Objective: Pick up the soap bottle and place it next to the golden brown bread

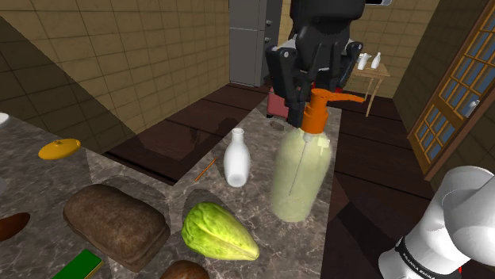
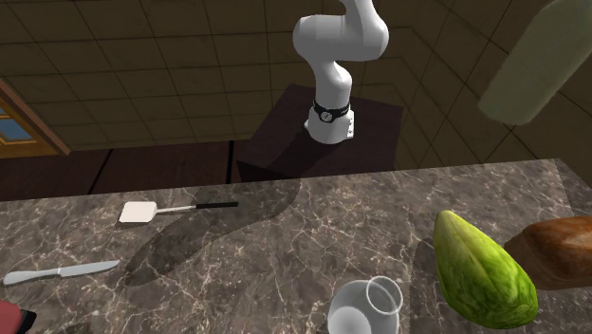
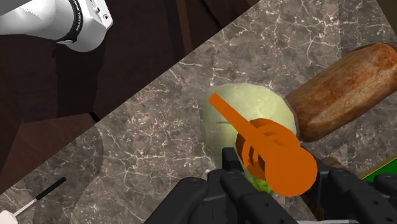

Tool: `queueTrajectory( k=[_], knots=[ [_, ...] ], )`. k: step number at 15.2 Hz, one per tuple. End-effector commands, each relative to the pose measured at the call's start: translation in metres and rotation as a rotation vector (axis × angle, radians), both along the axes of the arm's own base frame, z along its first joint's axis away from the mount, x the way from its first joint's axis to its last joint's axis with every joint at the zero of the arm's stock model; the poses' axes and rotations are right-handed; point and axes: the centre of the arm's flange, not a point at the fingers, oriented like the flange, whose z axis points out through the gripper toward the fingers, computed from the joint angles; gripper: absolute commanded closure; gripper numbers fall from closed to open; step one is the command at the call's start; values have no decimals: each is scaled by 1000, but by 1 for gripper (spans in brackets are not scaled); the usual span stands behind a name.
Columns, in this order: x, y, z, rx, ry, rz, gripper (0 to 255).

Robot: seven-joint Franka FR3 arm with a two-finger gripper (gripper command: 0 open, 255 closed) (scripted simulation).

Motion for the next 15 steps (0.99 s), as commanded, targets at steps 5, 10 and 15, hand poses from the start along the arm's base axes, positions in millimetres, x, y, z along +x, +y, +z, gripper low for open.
queueTrajectory(
  k=[5,10,15],
  knots=[
    [-46,68,3,1,0,-3,255],
    [-83,131,3,1,0,-3,255],
    [-83,131,-24,1,0,-3,255]
  ],
)
